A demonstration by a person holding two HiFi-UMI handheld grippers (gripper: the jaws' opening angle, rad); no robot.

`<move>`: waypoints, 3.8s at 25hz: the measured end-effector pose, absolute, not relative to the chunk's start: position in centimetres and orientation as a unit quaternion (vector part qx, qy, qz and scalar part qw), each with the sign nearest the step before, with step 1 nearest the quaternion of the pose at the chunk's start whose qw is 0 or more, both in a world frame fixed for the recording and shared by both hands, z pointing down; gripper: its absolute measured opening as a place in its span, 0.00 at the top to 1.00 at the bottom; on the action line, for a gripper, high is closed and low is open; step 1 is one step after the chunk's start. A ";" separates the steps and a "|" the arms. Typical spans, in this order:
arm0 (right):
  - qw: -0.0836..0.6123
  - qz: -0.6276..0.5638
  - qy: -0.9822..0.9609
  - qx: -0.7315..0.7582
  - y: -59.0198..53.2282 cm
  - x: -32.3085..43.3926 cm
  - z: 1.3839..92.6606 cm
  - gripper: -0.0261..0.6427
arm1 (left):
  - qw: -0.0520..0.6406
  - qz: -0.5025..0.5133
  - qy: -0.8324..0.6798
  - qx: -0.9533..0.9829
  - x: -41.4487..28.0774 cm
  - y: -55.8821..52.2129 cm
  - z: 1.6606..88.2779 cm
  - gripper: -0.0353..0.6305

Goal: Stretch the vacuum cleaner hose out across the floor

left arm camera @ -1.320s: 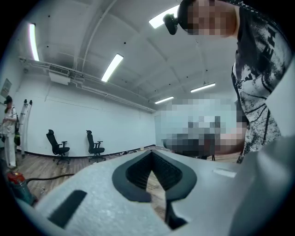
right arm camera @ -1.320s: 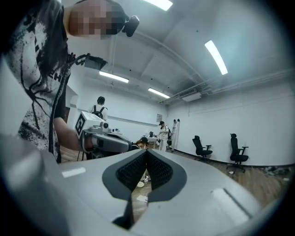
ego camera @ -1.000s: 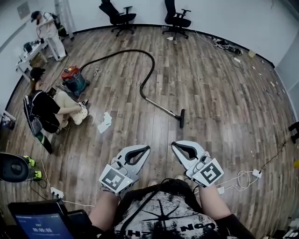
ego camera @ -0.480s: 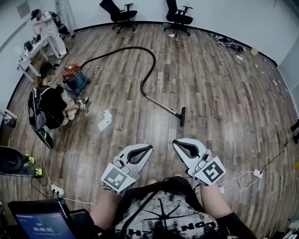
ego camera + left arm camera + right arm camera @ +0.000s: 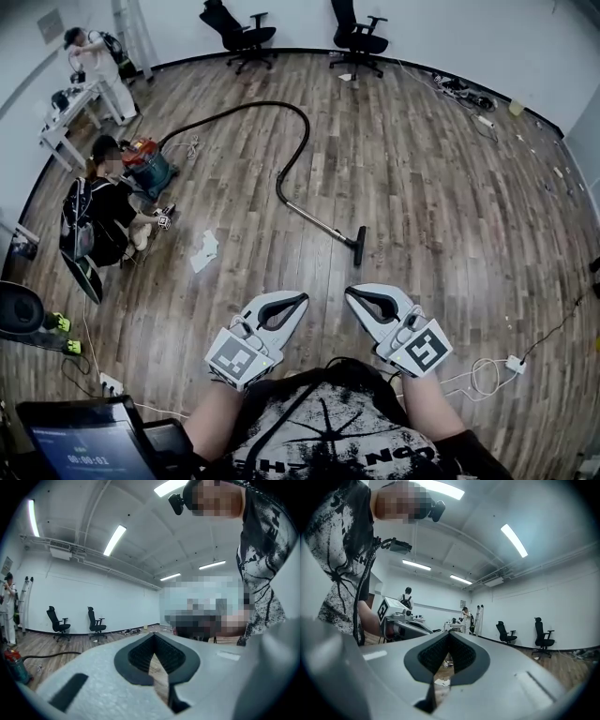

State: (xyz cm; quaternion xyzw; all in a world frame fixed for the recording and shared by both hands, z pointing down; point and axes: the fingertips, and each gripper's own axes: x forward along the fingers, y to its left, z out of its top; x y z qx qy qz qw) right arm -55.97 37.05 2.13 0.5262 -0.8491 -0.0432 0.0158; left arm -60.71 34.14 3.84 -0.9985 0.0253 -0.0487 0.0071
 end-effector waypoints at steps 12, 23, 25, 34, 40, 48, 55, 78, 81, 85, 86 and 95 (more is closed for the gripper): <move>-0.017 -0.073 -0.856 0.511 39.1 -46.4 -1.6 0.95 | 0.002 -0.068 0.029 -0.997 -50.3 36.2 3.3 0.95; -0.015 -0.060 -0.856 0.513 34.3 -42.6 0.8 0.95 | -0.004 -0.093 0.033 -0.995 -46.7 31.0 5.4 0.95; -0.004 -0.059 -0.853 0.518 32.0 -42.2 1.2 0.95 | -0.009 -0.087 0.024 -0.996 -46.1 28.7 5.5 0.95; -0.002 -0.066 -0.822 0.566 20.5 -40.5 -0.4 0.95 | 0.023 -0.053 -0.057 -0.997 -43.4 18.3 4.2 0.95; 0.008 -0.070 -0.818 0.570 13.7 -41.0 0.0 0.95 | 0.037 -0.056 -0.069 -0.995 -43.7 11.8 4.5 0.95; 0.033 -0.059 -0.821 0.567 4.1 -40.0 1.3 0.95 | -0.010 -0.056 -0.056 -0.997 -43.3 2.4 6.6 0.95; 0.028 -0.048 -0.820 0.569 4.0 -39.3 1.0 0.95 | -0.003 -0.054 -0.055 -0.997 -42.9 2.4 6.3 0.95; 0.013 -0.051 -0.880 0.473 -8.5 -22.3 0.6 0.95 | 0.006 -0.080 0.054 -0.995 -26.3 -9.7 4.8 0.95; 0.014 -0.054 -0.888 0.456 -9.6 -20.7 0.8 0.95 | -0.007 -0.086 0.071 -0.994 -24.5 -10.7 4.9 0.95; 0.006 -0.060 -0.897 0.438 -10.3 -18.8 0.5 0.95 | -0.003 -0.085 0.088 -0.992 -22.4 -11.3 4.7 0.95; 0.006 -0.059 -0.898 0.436 -10.3 -18.3 0.6 0.95 | -0.005 -0.084 0.090 -0.992 -22.0 -11.3 4.7 0.95; -0.005 -0.043 -0.905 0.423 -11.1 -14.7 1.9 0.95 | 0.009 -0.095 0.104 -0.990 -18.6 -12.3 5.2 0.95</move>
